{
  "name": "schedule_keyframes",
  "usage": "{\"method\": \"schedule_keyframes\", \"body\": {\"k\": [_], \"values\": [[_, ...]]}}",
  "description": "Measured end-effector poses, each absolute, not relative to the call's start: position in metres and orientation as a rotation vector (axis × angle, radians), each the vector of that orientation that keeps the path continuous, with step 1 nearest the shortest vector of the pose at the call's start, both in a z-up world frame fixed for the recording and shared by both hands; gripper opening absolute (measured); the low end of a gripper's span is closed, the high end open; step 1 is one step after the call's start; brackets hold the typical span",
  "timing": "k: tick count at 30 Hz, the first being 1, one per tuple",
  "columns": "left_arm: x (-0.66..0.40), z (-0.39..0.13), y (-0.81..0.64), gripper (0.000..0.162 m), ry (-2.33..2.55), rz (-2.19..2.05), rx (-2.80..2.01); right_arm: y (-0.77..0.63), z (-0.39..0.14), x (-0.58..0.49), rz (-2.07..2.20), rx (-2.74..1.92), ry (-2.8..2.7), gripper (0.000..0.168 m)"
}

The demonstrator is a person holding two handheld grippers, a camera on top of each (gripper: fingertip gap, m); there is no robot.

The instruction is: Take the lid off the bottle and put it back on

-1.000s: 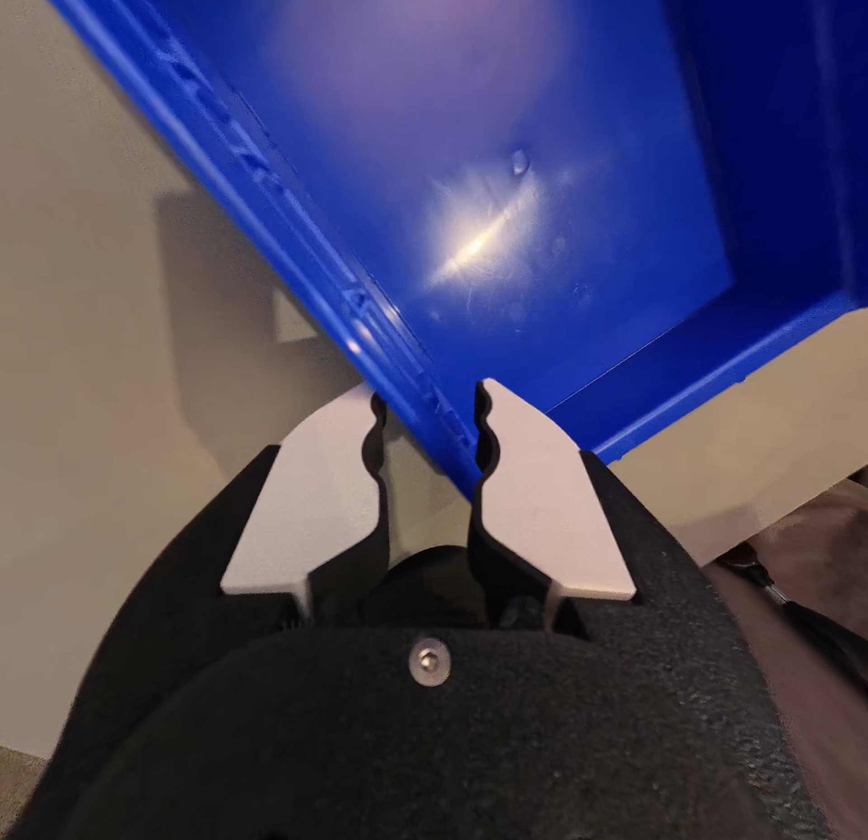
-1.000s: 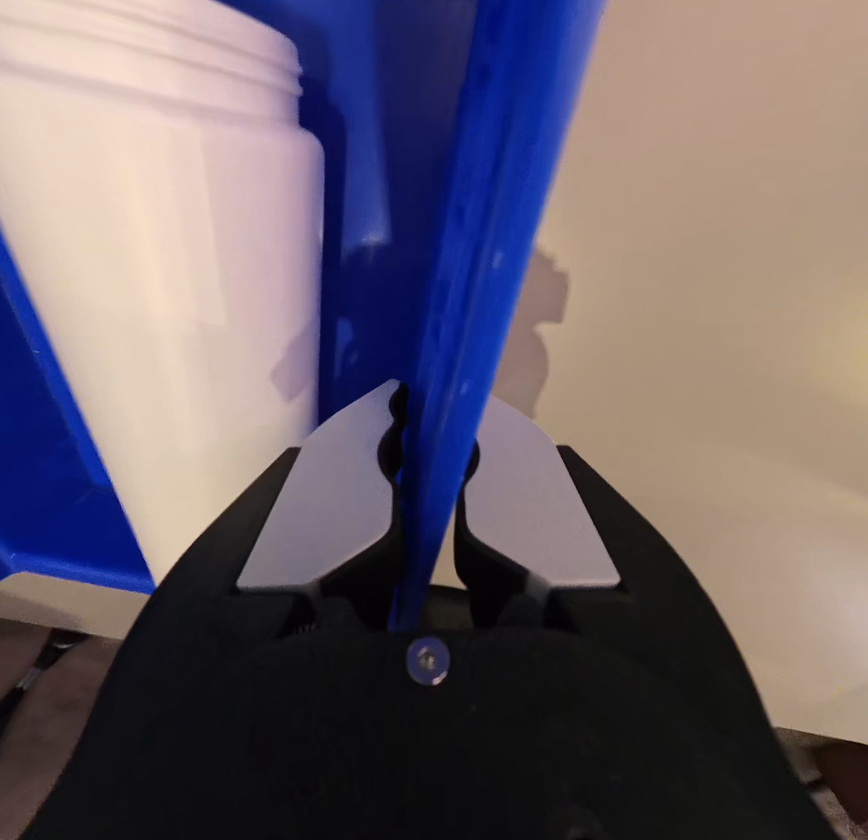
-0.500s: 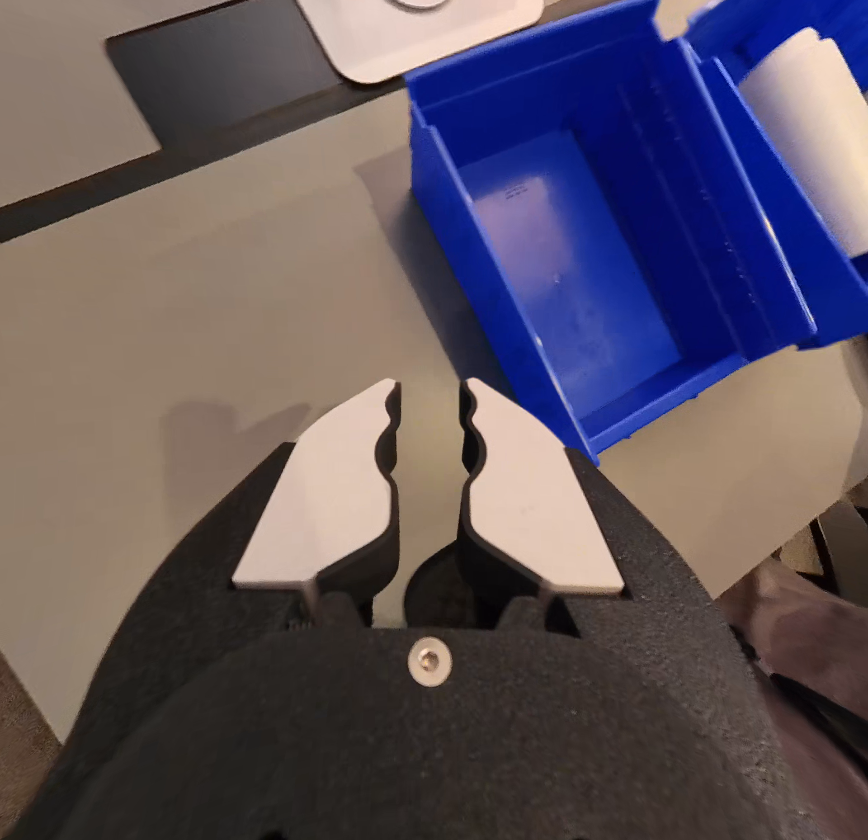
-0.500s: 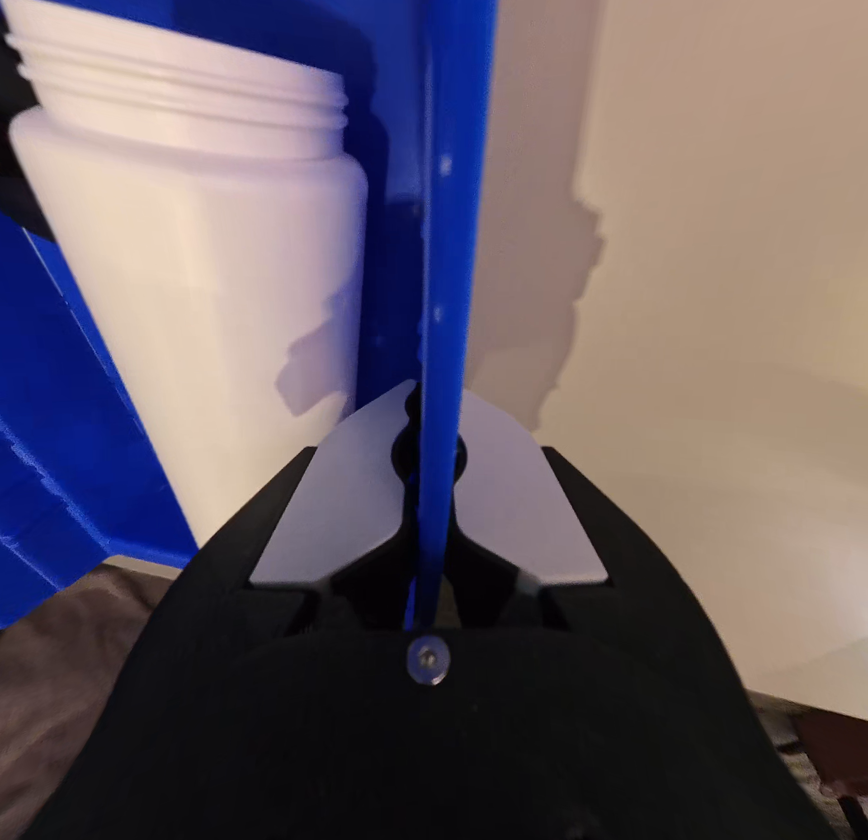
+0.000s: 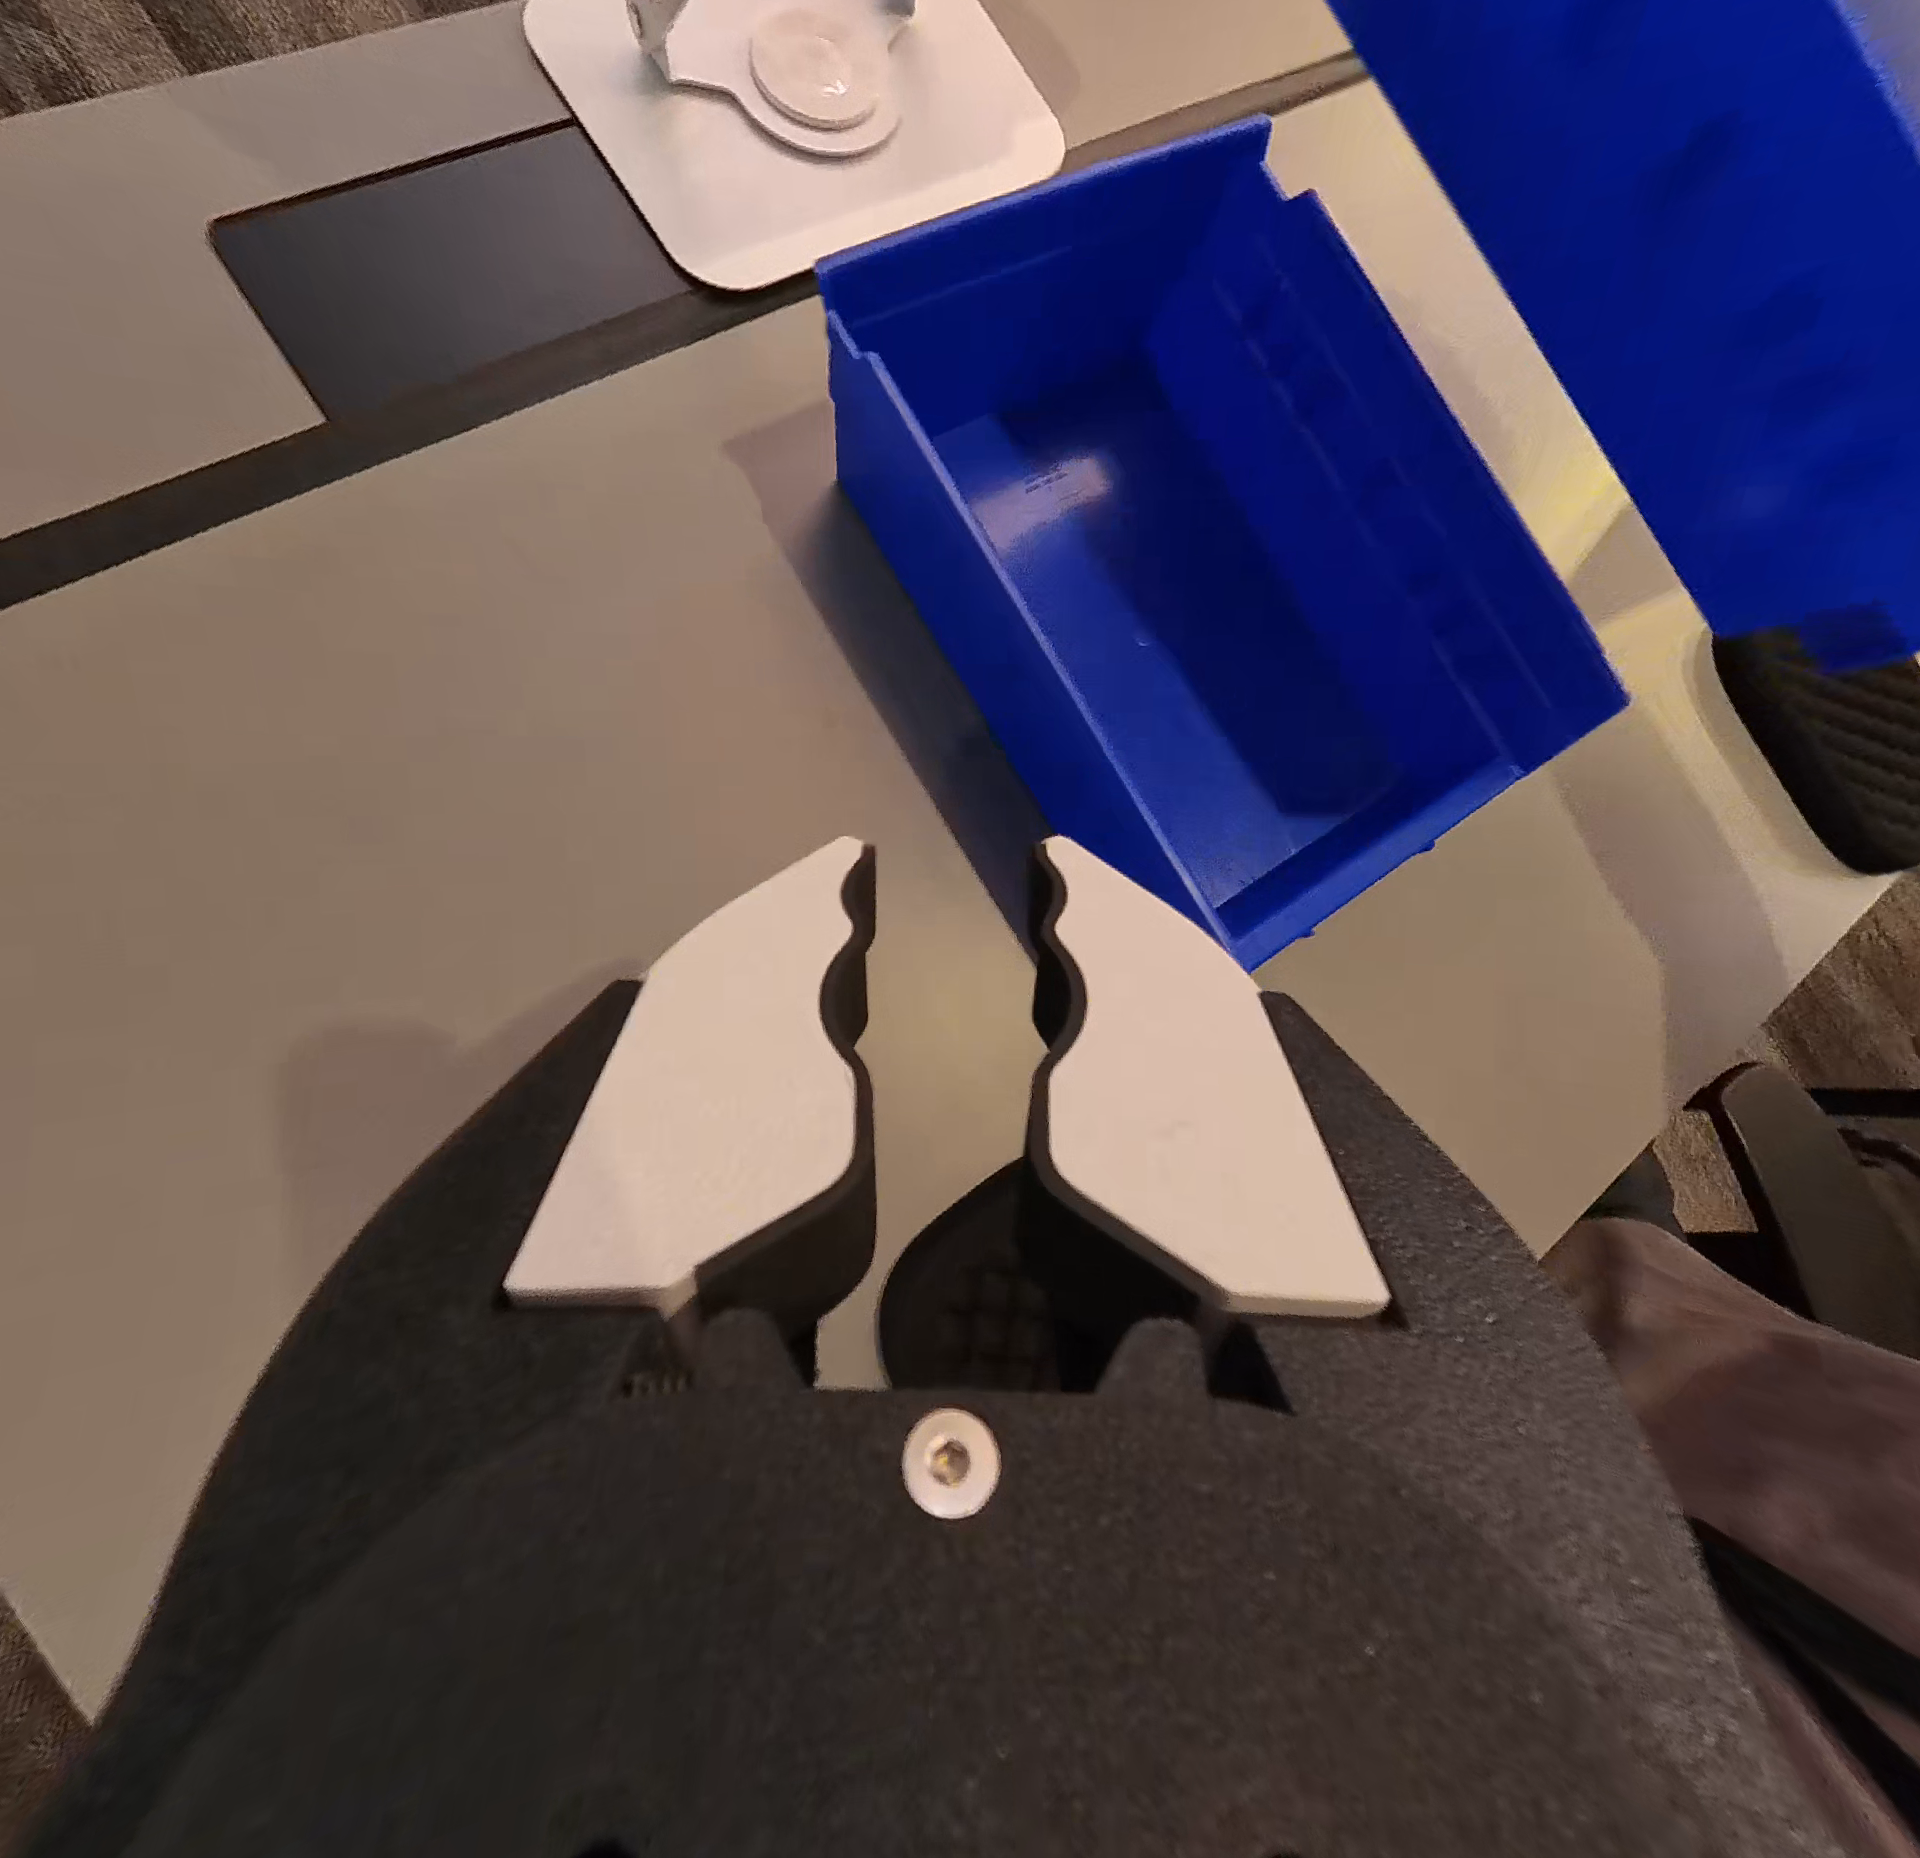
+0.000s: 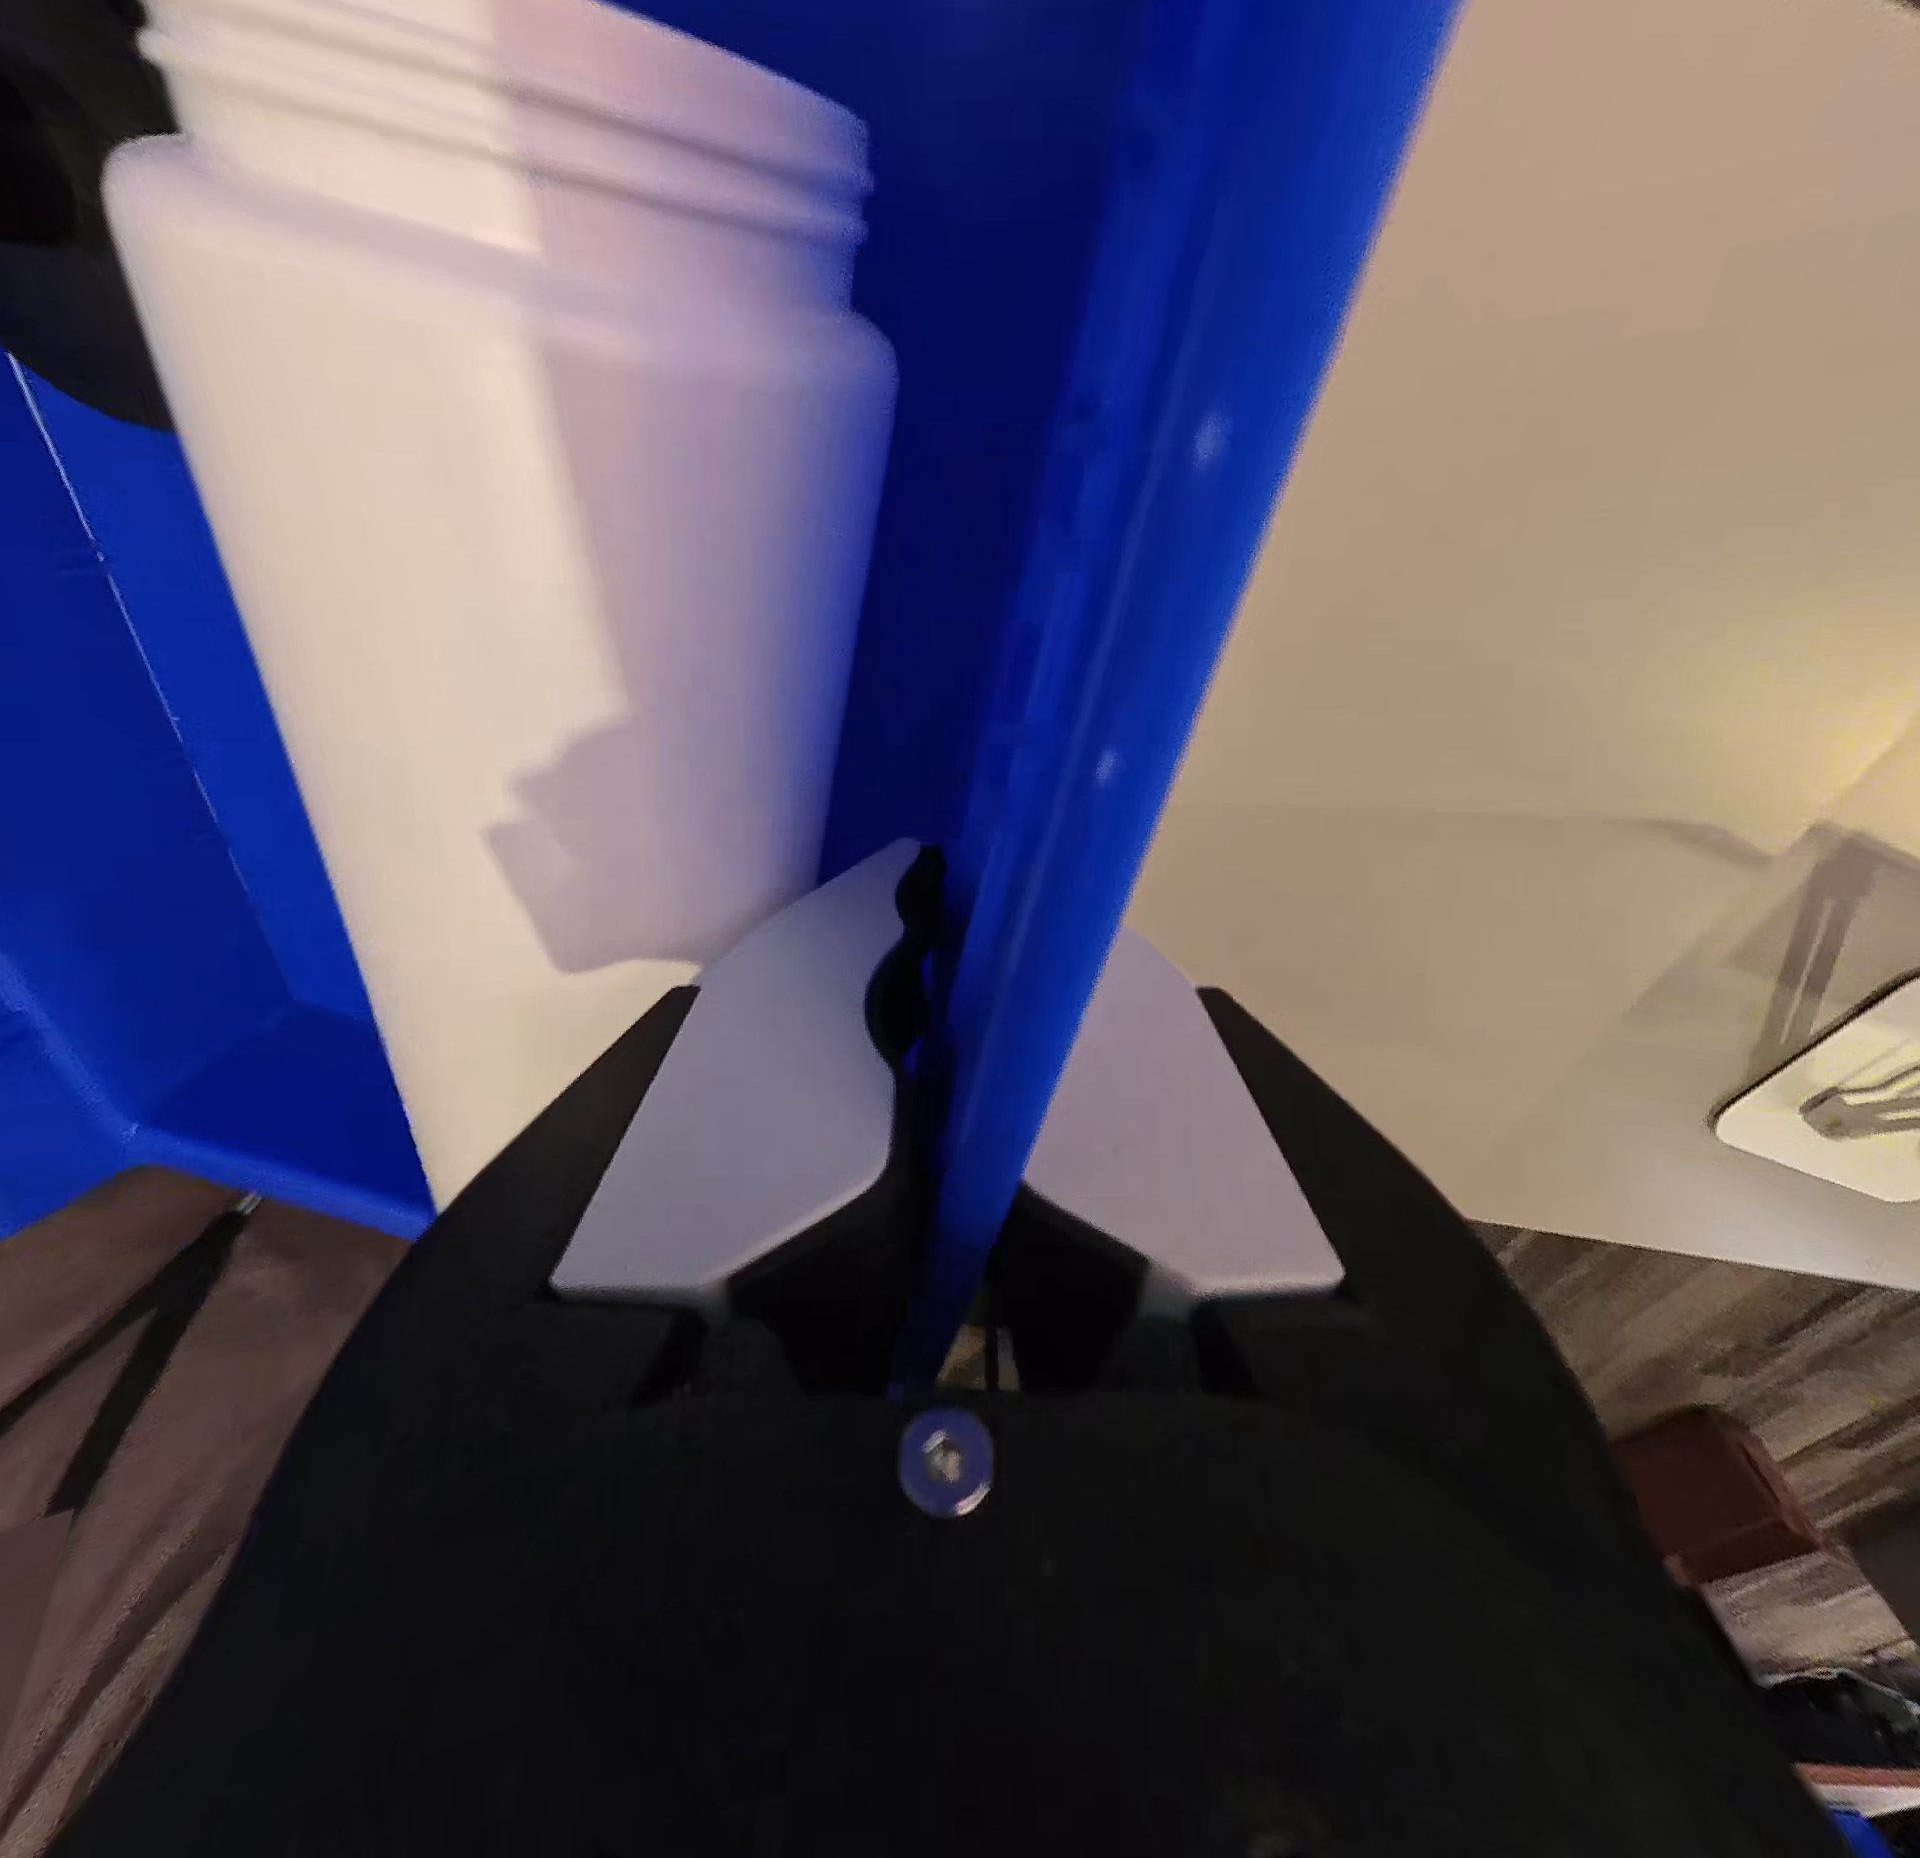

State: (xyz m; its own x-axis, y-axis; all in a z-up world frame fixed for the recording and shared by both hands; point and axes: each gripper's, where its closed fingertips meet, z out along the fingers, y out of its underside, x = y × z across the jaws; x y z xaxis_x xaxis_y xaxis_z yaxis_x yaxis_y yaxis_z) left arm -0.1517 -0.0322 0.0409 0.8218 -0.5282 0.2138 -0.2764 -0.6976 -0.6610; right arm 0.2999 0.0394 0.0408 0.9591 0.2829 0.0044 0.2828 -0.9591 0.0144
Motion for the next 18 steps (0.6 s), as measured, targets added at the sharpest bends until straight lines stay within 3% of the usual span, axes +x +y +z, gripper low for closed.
{"method": "schedule_keyframes", "body": {"k": [10, 13, 18], "values": [[-0.234, 0.061, -0.055, 0.046, 0.209, -0.520, -2.299, 0.038, 0.017, 0.062, -0.319, 2.935, 0.896, 0.006], [-0.269, 0.077, -0.074, 0.067, -0.006, -0.521, -2.215, 0.028, 0.001, -0.007, -0.360, 2.843, 1.027, 0.006], [-0.304, 0.116, -0.105, 0.072, -0.149, -0.473, -1.977, 0.016, -0.020, -0.099, -0.379, 2.735, 1.173, 0.006]]}}
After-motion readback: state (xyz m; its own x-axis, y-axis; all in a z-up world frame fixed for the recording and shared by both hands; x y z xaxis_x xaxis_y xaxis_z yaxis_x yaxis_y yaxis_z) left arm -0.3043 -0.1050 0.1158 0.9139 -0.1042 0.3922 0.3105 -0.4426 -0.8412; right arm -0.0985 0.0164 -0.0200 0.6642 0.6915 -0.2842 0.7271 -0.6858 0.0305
